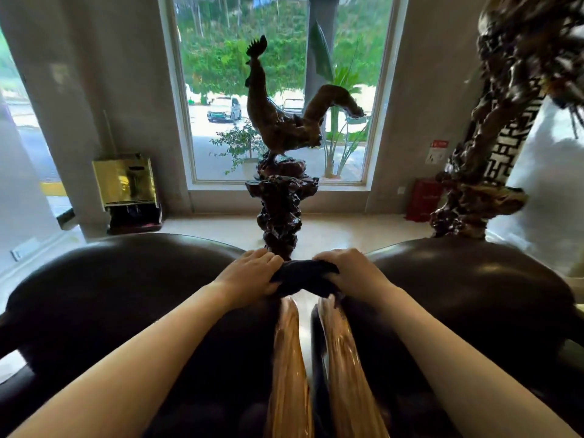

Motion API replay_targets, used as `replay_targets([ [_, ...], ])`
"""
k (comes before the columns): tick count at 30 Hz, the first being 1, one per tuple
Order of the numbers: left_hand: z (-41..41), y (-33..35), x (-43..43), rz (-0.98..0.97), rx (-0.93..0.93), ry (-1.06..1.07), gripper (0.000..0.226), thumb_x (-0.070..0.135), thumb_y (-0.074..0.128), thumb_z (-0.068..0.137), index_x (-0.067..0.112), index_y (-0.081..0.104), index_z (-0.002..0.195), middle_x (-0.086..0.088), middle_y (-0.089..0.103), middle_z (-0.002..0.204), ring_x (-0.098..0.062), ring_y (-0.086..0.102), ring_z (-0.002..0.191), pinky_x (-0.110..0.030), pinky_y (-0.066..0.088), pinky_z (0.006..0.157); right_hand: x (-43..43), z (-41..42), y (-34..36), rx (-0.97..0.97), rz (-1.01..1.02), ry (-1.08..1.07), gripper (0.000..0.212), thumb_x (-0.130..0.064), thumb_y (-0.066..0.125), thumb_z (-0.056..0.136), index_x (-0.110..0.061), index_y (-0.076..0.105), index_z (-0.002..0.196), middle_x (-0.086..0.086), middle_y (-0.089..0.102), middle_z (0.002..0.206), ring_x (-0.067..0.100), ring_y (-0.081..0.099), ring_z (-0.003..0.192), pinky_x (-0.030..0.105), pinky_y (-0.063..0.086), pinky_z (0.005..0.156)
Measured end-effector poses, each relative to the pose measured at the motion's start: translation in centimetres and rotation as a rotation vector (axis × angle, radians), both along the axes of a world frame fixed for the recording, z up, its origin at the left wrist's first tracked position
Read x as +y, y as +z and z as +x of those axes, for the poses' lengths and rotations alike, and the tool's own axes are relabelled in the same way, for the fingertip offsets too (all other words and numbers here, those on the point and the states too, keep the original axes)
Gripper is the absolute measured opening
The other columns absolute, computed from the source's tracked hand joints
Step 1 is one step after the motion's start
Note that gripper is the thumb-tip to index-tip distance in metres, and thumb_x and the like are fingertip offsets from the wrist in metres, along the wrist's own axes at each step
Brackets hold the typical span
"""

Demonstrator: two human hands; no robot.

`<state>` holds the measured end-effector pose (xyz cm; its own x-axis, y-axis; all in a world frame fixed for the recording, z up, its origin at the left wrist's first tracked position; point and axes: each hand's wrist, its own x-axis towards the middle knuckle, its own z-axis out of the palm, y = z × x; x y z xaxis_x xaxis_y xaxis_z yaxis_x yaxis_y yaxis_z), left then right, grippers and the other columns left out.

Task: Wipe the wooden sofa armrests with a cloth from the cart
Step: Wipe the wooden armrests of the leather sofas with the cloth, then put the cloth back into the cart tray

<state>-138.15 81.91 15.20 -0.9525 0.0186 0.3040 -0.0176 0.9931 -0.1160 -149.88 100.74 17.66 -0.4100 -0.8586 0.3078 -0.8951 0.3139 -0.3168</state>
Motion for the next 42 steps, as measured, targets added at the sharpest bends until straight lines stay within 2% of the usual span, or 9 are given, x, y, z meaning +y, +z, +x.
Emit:
replay_targets([
  [4, 0.0, 1.8, 0.1, -0.031, 0.032, 0.028, 0.031, 0.036, 0.052, 0.089, 0.013, 0.048, 0.109, -0.006, 0.058, 0.109, -0.023, 0.045, 0.107, -0.034, 0.035, 0.095, 0.1, -0.2, 1.9, -0.001, -0.031, 0.013, 0.027, -0.005, 0.058, 0.079, -0.017, 0.066, 0.102, 0.010, 0.072, 0.099, 0.028, 0.063, 0.090, 0.040, 0.050, 0.081],
  [13, 4.5, 4.3, -0.9, -0.071, 0.062, 0.148, 0.033, 0.034, 0.049, 0.091, 0.010, 0.048, 0.113, -0.009, 0.057, 0.113, -0.024, 0.045, 0.109, -0.034, 0.034, 0.095, -3.1, 1.3, 4.1, 0.049, -0.064, 0.137, 0.030, -0.005, 0.061, 0.076, -0.019, 0.067, 0.102, 0.007, 0.074, 0.097, 0.023, 0.063, 0.089, 0.022, 0.038, 0.071],
  [17, 10.0, 5.1, -3.3, -0.072, 0.049, 0.249, 0.032, 0.032, 0.048, 0.092, 0.010, 0.047, 0.115, -0.009, 0.057, 0.116, -0.024, 0.046, 0.110, -0.036, 0.035, 0.098, -7.4, 5.0, 4.5, 0.046, -0.082, 0.259, 0.028, -0.003, 0.062, 0.077, -0.017, 0.067, 0.100, 0.007, 0.073, 0.095, 0.022, 0.063, 0.087, 0.025, 0.042, 0.074],
  [20, 15.4, 5.3, -5.7, -0.072, 0.063, 0.343, 0.031, 0.031, 0.050, 0.092, 0.010, 0.047, 0.115, -0.010, 0.057, 0.117, -0.024, 0.046, 0.110, -0.035, 0.034, 0.099, -11.4, 9.0, 4.8, 0.048, -0.082, 0.368, 0.028, -0.003, 0.063, 0.077, -0.015, 0.067, 0.101, 0.008, 0.073, 0.094, 0.025, 0.065, 0.087, 0.035, 0.049, 0.081],
  [25, 27.5, 5.6, -10.0, -0.034, 0.088, 0.529, 0.026, 0.031, 0.054, 0.089, 0.012, 0.053, 0.106, -0.009, 0.062, 0.110, -0.024, 0.049, 0.105, -0.033, 0.037, 0.091, -19.1, 19.0, 5.1, 0.017, -0.099, 0.561, 0.029, -0.007, 0.063, 0.078, -0.025, 0.067, 0.102, 0.000, 0.074, 0.098, 0.016, 0.064, 0.091, 0.030, 0.048, 0.081],
  [29, 40.0, 5.0, -13.0, -0.006, 0.061, 0.702, 0.028, 0.030, 0.054, 0.089, 0.010, 0.055, 0.109, -0.012, 0.061, 0.111, -0.027, 0.049, 0.105, -0.036, 0.037, 0.090, -25.1, 30.1, 3.9, -0.018, -0.105, 0.748, 0.027, -0.011, 0.064, 0.081, -0.026, 0.067, 0.103, -0.004, 0.072, 0.104, 0.013, 0.063, 0.096, 0.030, 0.048, 0.087],
  [32, 49.8, 4.2, -14.6, 0.013, 0.026, 0.824, 0.030, 0.030, 0.056, 0.089, 0.007, 0.058, 0.109, -0.014, 0.057, 0.111, -0.028, 0.047, 0.106, -0.036, 0.037, 0.092, -29.8, 39.3, 1.9, -0.021, -0.088, 0.841, 0.028, -0.011, 0.062, 0.082, -0.023, 0.066, 0.107, 0.000, 0.071, 0.107, 0.019, 0.063, 0.101, 0.035, 0.048, 0.091],
  [38, 66.7, 3.5, -16.3, 0.093, -0.022, 1.094, 0.023, 0.022, 0.054, 0.089, 0.008, 0.060, 0.106, -0.016, 0.059, 0.108, -0.030, 0.049, 0.106, -0.043, 0.044, 0.090, -36.8, 57.2, -0.7, -0.010, -0.085, 0.944, 0.027, -0.010, 0.059, 0.083, -0.018, 0.064, 0.108, 0.010, 0.071, 0.103, 0.031, 0.063, 0.095, 0.038, 0.048, 0.084],
  [42, 75.4, 2.9, -16.9, 0.109, 0.019, 1.247, 0.030, 0.021, 0.054, 0.088, 0.012, 0.055, 0.117, -0.015, 0.060, 0.114, -0.032, 0.053, 0.108, -0.040, 0.044, 0.086, -39.5, 66.6, -1.0, -0.004, -0.062, 1.071, 0.029, -0.010, 0.055, 0.087, -0.020, 0.062, 0.113, 0.009, 0.071, 0.105, 0.028, 0.064, 0.095, 0.036, 0.050, 0.086],
])
